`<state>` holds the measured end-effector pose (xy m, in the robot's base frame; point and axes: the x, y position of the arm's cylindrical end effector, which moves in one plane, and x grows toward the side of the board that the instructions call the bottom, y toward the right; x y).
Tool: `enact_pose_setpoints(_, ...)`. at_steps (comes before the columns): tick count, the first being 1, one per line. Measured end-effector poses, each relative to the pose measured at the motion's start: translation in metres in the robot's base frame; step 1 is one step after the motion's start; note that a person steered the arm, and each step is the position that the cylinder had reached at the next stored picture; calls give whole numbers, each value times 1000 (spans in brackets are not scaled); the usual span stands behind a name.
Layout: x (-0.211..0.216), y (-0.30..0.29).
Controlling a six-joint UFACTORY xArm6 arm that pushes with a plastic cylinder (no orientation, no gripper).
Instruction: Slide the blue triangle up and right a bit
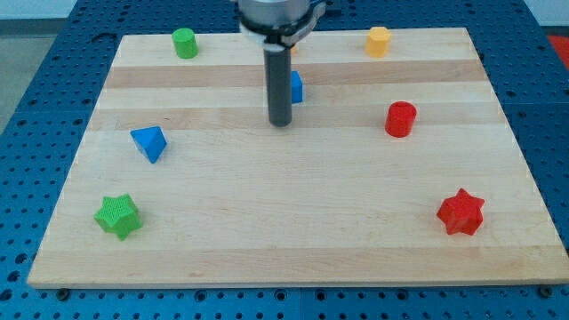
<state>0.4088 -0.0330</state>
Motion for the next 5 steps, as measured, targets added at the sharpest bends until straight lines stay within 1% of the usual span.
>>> enact_pose_setpoints(1,23,-13)
enact_pose_setpoints(2,23,-21)
enact_pose_setpoints(3,20,-64)
enact_pose_setpoints(4,3,-120)
enact_pose_setpoints(5,-26,-155)
